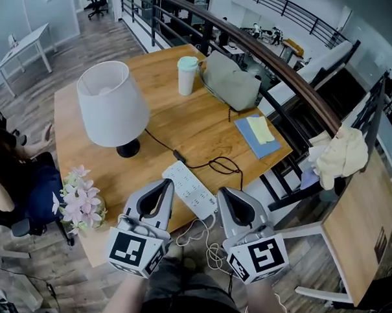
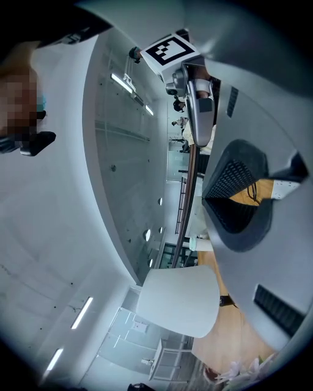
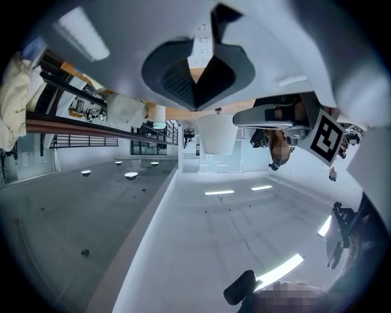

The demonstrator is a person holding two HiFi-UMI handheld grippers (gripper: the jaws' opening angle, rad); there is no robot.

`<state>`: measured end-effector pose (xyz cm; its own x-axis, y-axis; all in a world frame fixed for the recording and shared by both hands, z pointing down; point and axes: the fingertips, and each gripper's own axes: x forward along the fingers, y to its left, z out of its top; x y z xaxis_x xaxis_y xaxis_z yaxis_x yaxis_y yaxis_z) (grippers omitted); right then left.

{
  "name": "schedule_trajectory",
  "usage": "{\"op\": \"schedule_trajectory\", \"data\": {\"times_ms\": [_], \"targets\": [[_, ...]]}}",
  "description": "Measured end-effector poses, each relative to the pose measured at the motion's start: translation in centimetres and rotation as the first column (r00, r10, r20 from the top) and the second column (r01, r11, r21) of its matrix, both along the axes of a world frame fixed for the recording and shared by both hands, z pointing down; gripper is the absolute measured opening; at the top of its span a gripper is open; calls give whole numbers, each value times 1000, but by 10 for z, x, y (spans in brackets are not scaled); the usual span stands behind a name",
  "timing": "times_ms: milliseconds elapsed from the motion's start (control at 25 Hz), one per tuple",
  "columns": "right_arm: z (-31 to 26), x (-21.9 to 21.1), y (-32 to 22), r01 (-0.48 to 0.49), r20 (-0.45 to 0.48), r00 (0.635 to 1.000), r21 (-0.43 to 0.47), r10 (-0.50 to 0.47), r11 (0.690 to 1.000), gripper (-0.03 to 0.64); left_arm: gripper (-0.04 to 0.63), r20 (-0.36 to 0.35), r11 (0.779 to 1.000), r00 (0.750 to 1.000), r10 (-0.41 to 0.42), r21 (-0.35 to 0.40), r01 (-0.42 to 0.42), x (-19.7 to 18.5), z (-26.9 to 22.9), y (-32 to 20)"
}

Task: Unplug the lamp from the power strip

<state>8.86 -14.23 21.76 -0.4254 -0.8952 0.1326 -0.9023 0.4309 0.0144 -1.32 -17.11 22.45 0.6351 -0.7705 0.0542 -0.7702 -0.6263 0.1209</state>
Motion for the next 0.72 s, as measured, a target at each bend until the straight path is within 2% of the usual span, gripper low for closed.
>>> {"op": "schedule_trajectory", "data": {"times_ms": [240, 720], "targets": [[-16, 0, 2, 9, 2, 1000, 42, -9, 999, 8, -3, 3, 999, 1000, 9, 35, -9, 3, -16, 2], [-34, -7, 2, 17, 20, 1000, 55, -18, 998, 8, -4, -6, 999, 1000, 23, 33, -23, -2, -33, 5]]}}
